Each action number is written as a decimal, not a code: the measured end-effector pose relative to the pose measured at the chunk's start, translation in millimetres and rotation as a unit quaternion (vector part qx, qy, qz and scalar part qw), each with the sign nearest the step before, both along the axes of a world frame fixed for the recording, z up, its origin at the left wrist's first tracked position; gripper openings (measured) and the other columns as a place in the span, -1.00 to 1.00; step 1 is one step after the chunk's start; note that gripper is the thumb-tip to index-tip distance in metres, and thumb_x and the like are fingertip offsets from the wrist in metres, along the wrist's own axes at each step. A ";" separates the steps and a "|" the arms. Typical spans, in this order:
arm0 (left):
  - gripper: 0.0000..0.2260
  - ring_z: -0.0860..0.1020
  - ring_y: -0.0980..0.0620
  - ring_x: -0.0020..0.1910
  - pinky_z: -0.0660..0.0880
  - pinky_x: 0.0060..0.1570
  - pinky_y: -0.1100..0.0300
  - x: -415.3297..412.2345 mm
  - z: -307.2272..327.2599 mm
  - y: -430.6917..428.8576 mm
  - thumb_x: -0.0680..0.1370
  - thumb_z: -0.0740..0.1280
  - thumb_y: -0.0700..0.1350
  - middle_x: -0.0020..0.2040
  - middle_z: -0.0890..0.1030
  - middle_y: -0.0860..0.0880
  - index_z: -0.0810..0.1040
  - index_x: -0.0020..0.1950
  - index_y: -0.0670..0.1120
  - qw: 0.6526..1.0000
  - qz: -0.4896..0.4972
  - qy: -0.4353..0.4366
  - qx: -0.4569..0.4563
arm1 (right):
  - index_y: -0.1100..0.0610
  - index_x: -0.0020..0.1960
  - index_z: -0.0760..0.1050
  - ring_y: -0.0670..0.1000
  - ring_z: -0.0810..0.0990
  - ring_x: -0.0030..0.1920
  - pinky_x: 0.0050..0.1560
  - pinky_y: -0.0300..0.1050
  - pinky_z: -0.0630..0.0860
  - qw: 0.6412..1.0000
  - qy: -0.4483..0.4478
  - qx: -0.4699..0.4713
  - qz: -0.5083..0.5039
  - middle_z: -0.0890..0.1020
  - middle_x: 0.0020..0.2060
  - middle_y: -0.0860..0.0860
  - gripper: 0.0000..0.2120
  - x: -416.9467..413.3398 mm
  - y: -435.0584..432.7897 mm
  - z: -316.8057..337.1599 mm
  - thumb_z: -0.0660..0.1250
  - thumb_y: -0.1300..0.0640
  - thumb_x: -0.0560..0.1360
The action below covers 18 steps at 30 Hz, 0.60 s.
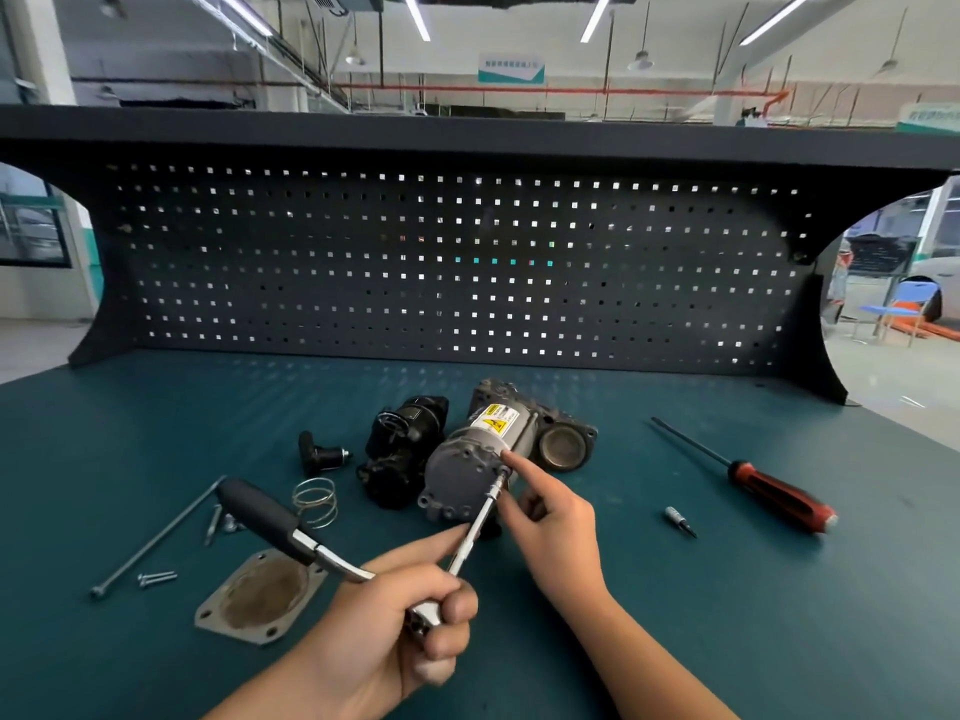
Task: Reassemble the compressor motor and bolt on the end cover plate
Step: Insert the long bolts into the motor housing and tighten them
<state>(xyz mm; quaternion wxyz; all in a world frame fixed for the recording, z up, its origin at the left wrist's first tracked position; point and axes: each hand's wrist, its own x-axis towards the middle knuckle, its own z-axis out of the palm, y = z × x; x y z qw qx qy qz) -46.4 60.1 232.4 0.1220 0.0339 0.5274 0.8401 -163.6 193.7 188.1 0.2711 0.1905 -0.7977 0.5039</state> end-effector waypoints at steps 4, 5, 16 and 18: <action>-0.58 0.24 0.06 -0.62 0.17 -0.63 0.36 -1.1 3.4 -0.8 0.49 0.08 -0.40 -0.48 0.32 -0.10 0.69 -0.02 -0.07 1.000 0.003 0.001 -0.027 | -0.42 0.06 0.37 -0.11 0.33 -0.44 -0.35 -0.27 0.30 0.999 -0.018 -0.016 0.027 0.37 -0.53 -0.14 -0.48 -1.2 0.7 -3.4 0.41 0.21 0.44; -0.58 0.24 0.06 -0.62 0.17 -0.63 0.36 -1.3 5.8 -1.8 0.49 0.08 -0.40 -0.48 0.32 -0.10 0.69 -0.03 -0.09 1.000 0.004 -0.003 -0.031 | -0.43 0.04 0.35 -0.11 0.32 -0.45 -0.35 -0.27 0.30 0.999 -0.020 -0.017 0.026 0.36 -0.53 -0.14 -0.47 -1.1 0.6 -3.5 0.41 0.21 0.44; -0.57 0.28 0.02 -0.60 0.17 -0.58 0.33 -0.6 26.8 -3.3 0.49 0.12 -0.39 -0.48 0.37 -0.10 0.68 0.00 0.00 0.982 0.022 0.009 -0.188 | -0.36 0.04 0.39 -0.12 0.23 -0.52 -0.42 -0.33 0.21 0.994 -0.053 -0.043 0.084 0.25 -0.62 -0.10 -0.51 -1.5 5.5 -0.4 0.38 0.25 0.46; -0.60 0.31 0.03 -0.60 0.20 -0.59 0.31 -2.2 28.0 -4.7 0.48 0.15 -0.39 -0.48 0.41 -0.10 0.56 0.15 0.00 0.973 0.025 0.016 -0.231 | -0.36 0.03 0.39 -0.11 0.23 -0.52 -0.42 -0.32 0.20 0.994 -0.056 -0.043 0.086 0.26 -0.62 -0.09 -0.52 -0.7 5.6 0.9 0.38 0.24 0.47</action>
